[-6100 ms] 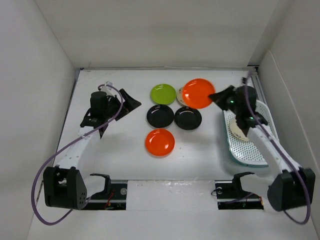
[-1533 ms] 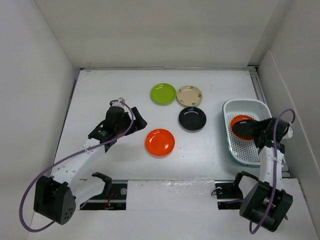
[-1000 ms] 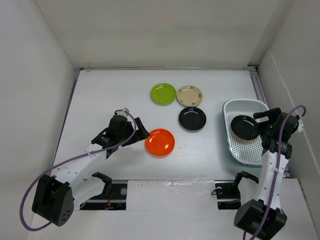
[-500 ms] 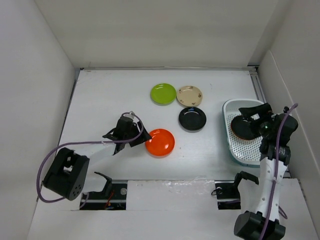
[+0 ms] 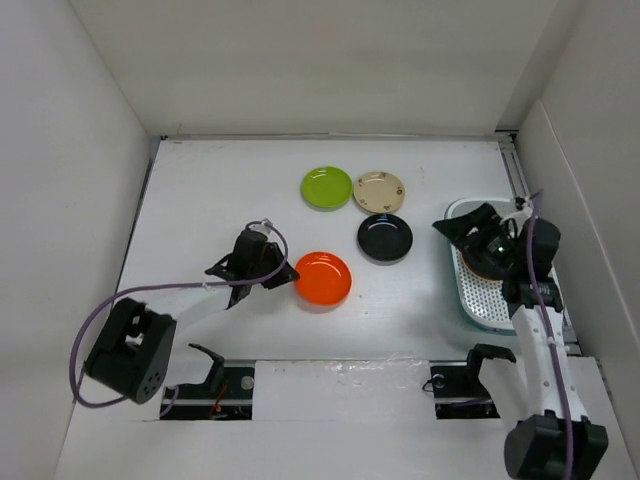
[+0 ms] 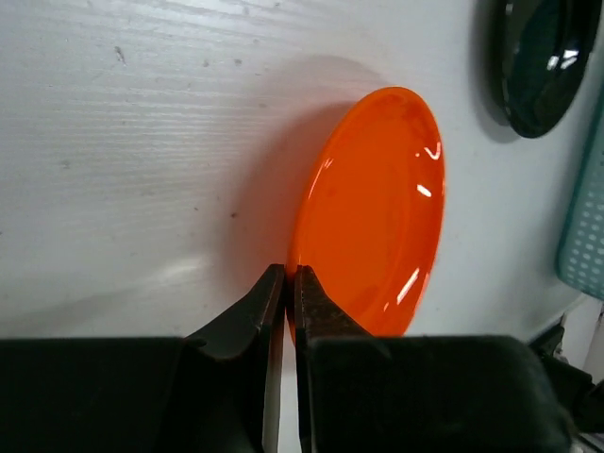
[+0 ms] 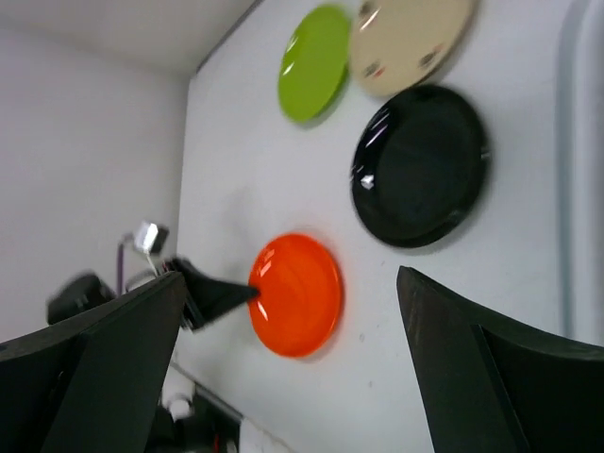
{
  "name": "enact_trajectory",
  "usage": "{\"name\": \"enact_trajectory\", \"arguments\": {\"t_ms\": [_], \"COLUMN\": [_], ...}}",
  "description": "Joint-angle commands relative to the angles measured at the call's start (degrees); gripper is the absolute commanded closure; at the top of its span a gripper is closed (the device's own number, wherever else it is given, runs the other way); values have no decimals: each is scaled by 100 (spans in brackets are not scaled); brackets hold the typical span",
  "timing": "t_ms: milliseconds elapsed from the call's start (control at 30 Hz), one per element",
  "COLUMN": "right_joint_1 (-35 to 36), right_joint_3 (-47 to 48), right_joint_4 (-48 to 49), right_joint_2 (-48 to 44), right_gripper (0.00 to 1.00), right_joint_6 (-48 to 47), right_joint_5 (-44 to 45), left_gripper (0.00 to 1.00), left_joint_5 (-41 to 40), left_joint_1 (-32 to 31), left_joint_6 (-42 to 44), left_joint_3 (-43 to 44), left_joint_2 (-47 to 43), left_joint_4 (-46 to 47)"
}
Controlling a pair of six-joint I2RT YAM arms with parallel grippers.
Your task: Place the plates into the plastic bin on the countertop
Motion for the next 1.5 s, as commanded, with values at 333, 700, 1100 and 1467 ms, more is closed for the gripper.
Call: {"name": "enact_trajectory", "arguments": {"t_ms": [333, 700, 1100, 1467], "right_joint_1": [3647, 4263, 824, -1159], "right_joint_3": [-136, 22, -117, -540], "right_joint_4": [2439, 3383, -317, -292], "right_joint_2": [1479, 2132, 304, 654], "right_gripper": [0, 100, 100, 100], "right_joint_6": [-376, 54, 1452, 1101], "right_joint_5": [1241, 1266, 4721, 4379], "left_gripper": [100, 1, 0, 0], "left_joint_5": [1422, 1846, -405, -686], "left_joint_1": [-13, -13, -13, -1023], "left_joint_6": [612, 594, 594, 402], "left_joint_3": [1604, 1552, 1806, 2464], "left_joint_2": [-1137, -1111, -936, 672], "left_joint_4": [-1026, -700, -1492, -930]}}
